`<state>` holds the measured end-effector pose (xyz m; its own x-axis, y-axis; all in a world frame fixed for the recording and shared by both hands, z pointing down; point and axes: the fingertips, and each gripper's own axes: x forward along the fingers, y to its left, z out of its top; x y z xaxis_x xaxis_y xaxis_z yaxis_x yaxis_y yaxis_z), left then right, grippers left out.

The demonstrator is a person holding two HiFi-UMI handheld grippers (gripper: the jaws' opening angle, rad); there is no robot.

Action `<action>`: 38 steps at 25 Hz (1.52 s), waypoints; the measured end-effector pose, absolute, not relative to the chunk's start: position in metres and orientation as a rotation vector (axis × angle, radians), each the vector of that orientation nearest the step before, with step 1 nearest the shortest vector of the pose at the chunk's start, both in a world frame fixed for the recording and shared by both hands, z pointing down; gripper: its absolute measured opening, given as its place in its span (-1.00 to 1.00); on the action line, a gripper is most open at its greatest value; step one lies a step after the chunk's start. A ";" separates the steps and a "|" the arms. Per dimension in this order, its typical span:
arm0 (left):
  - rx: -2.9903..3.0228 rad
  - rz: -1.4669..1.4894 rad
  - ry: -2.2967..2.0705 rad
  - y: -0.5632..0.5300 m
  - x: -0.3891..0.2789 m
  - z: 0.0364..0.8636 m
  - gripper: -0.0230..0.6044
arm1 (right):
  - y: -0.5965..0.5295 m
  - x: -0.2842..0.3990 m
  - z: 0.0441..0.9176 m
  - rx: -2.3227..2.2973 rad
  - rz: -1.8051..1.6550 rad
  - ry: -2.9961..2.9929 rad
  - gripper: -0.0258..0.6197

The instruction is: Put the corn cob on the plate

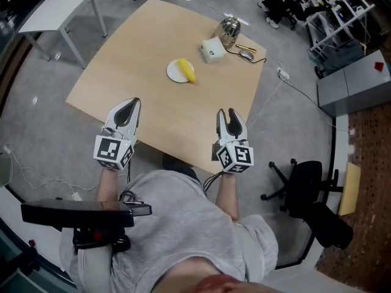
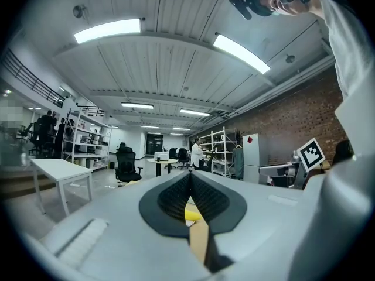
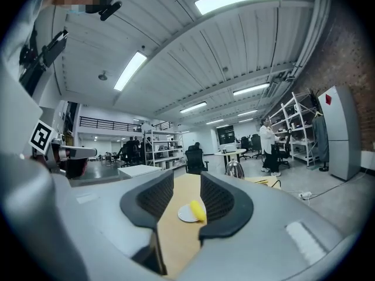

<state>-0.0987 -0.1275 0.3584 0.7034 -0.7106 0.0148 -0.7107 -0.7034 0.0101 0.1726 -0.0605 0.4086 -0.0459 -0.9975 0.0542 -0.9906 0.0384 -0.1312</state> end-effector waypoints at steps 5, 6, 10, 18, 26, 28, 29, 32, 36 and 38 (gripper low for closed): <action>2.904 0.009 -1.201 -0.125 -0.097 0.353 -0.86 | -0.052 0.176 0.404 -2.139 -0.199 2.202 -0.46; 2.910 0.005 -1.199 -0.123 -0.096 0.352 -0.86 | -0.050 0.176 0.403 -2.138 -0.197 2.202 -0.46; 2.935 -0.004 -1.198 -0.118 -0.096 0.347 -0.86 | -0.045 0.173 0.404 -2.133 -0.201 2.206 -0.47; 2.937 -0.003 -1.199 -0.116 -0.100 0.345 -0.86 | -0.040 0.164 0.411 -2.119 -0.225 2.226 -0.47; 2.941 -0.011 -1.177 -0.111 -0.099 0.346 -0.86 | -0.033 0.157 0.411 -2.105 -0.229 2.231 -0.48; 2.943 -0.011 -1.170 -0.110 -0.097 0.345 -0.86 | -0.031 0.158 0.411 -2.107 -0.230 2.227 -0.48; 2.944 -0.010 -1.168 -0.110 -0.097 0.345 -0.86 | -0.030 0.158 0.410 -2.107 -0.232 2.225 -0.49; 2.944 -0.006 -1.164 -0.110 -0.096 0.345 -0.86 | -0.030 0.159 0.410 -2.110 -0.233 2.221 -0.55; 2.942 0.003 -1.167 -0.109 -0.097 0.346 -0.86 | -0.030 0.161 0.409 -2.126 -0.222 2.207 -0.76; 2.940 0.002 -1.171 -0.110 -0.097 0.346 -0.86 | -0.031 0.161 0.409 -2.129 -0.219 2.203 -0.84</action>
<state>-0.0975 -0.1097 0.3459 0.7263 -0.6874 -0.0076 -0.6874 -0.7260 -0.0219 0.1611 -0.0307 0.4088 -0.0375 -0.9981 0.0486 -0.9882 0.0298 -0.1505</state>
